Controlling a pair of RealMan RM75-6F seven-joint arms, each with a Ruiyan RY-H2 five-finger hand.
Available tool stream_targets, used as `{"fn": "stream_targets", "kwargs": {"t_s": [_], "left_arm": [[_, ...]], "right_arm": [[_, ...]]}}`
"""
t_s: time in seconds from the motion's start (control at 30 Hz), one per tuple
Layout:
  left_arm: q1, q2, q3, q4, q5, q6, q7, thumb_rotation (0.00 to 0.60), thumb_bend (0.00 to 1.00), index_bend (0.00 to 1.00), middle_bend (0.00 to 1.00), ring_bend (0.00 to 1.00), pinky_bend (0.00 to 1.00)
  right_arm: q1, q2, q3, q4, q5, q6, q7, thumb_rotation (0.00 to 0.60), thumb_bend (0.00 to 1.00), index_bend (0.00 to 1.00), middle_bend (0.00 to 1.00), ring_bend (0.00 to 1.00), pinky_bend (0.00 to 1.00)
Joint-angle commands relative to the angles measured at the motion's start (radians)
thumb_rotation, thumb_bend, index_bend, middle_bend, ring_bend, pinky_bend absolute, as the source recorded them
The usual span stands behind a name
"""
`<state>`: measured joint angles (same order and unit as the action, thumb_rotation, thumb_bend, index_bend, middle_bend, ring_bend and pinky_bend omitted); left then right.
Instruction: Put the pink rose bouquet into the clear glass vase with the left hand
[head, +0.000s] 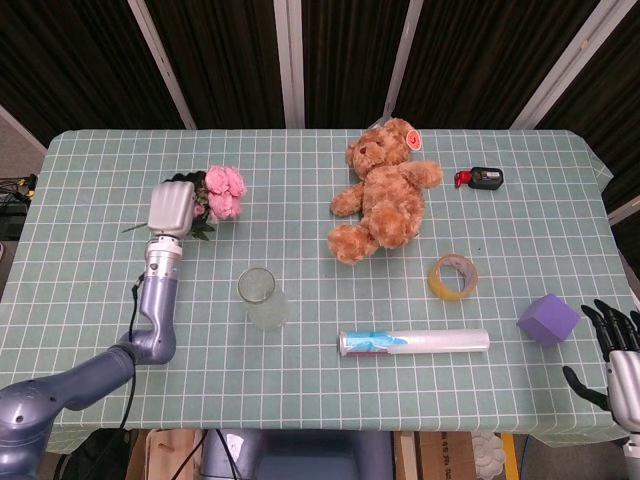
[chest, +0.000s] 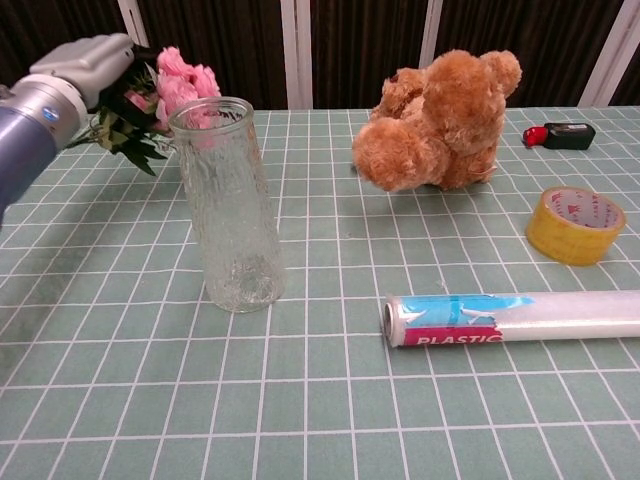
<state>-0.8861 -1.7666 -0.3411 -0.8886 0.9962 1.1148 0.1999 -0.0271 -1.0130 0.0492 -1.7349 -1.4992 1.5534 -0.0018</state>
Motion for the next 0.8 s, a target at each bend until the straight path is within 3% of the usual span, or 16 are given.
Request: {"fn": "stream_targets", "kwargs": {"t_s": [0.03,0.3,0.4,0.47,0.57,0.73,0.8], "left_arm": [[0.066,0.088,-0.014,-0.125,0.075,0.068,-0.142,0.6,0.51,0.34,0.4,0.36,0.49],[0.142,0.231,-0.059,-0.342,0.182,0.189,-0.353,0.6,0.51,0.34,0.39,0.36,0.47],[0.176,0.319,-0.075,-0.494,0.223,0.213,-0.425,0.6,0.51,0.34,0.39,0.35,0.47],[0.211,0.417,-0.098,-0.681,0.25,0.217,-0.508,0.6,0.51,0.34,0.39,0.35,0.47],[0.255,0.53,-0.104,-0.854,0.247,0.195,-0.528,0.6,0.51,0.34,0.39,0.35,0.47],[0.3,0.625,-0.119,-1.04,0.241,0.178,-0.61,0.6,0.51,0.34,0.38,0.35,0.47],[0.323,0.671,-0.128,-1.126,0.251,0.159,-0.697,0.6,0.51,0.34,0.38,0.35,0.47]], "right_arm": [[-0.001,0.0,-0.001,-0.002,-0.004,0.002,-0.002,0.6,0.28,0.14,0.1,0.1,0.0],[0.0,-0.003,-0.004,-0.007,-0.009,0.001,-0.014,0.6,0.27,0.14,0.1,0.1,0.0],[0.003,-0.006,-0.004,-0.009,-0.009,-0.004,-0.022,0.6,0.27,0.14,0.1,0.1,0.0],[0.007,-0.01,-0.005,-0.011,-0.012,-0.01,-0.032,0.6,0.27,0.14,0.1,0.1,0.0],[0.01,-0.013,-0.006,-0.014,-0.014,-0.014,-0.043,0.6,0.27,0.14,0.1,0.1,0.0],[0.011,-0.015,-0.008,-0.015,-0.016,-0.017,-0.05,0.6,0.27,0.14,0.1,0.1,0.0],[0.01,-0.015,-0.009,-0.017,-0.018,-0.014,-0.049,0.6,0.27,0.14,0.1,0.1,0.0]]}}
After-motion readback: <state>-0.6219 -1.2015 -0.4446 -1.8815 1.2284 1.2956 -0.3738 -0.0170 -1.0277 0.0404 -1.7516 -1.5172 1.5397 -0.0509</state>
